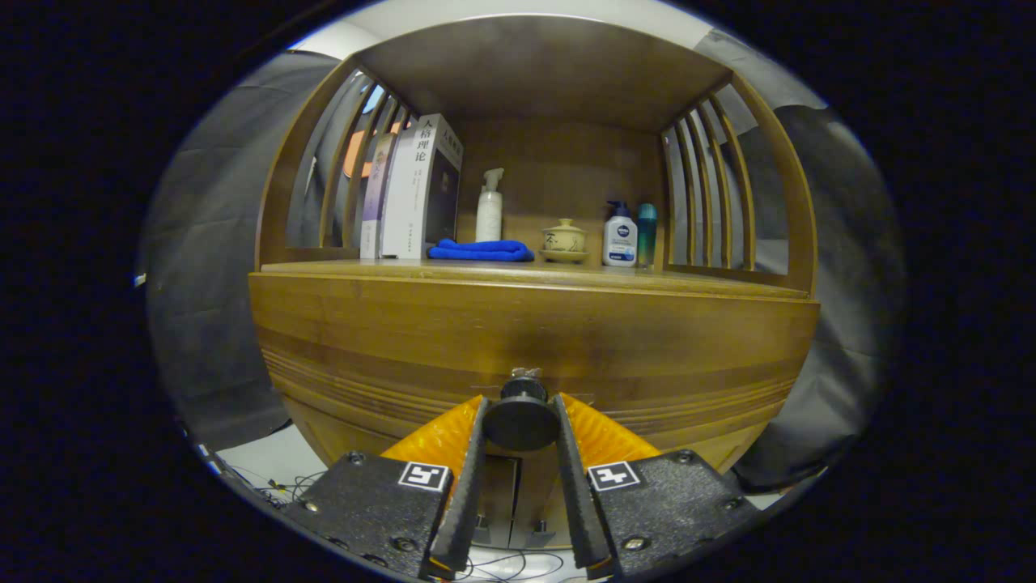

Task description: Pull open the drawer, take out the items inside it, and place them on the countertop above the cabinet.

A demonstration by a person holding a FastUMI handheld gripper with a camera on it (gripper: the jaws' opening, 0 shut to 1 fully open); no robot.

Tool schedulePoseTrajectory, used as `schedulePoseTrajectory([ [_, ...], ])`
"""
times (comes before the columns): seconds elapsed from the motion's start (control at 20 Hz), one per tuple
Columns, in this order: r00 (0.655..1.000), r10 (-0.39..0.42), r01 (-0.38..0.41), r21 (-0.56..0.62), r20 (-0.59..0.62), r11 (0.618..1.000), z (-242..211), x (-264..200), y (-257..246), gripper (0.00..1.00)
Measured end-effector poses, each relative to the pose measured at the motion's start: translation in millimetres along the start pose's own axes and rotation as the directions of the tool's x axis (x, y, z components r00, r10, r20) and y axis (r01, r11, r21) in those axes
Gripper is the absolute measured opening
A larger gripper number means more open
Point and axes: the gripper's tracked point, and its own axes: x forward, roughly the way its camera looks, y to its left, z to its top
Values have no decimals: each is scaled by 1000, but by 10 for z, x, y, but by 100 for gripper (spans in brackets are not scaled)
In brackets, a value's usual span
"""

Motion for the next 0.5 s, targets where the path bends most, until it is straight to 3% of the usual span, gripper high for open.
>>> schedulePoseTrajectory([
  [0.5, 1000, 0, 0, 18, -16, 1000, 1, -18, 2, 41],
])
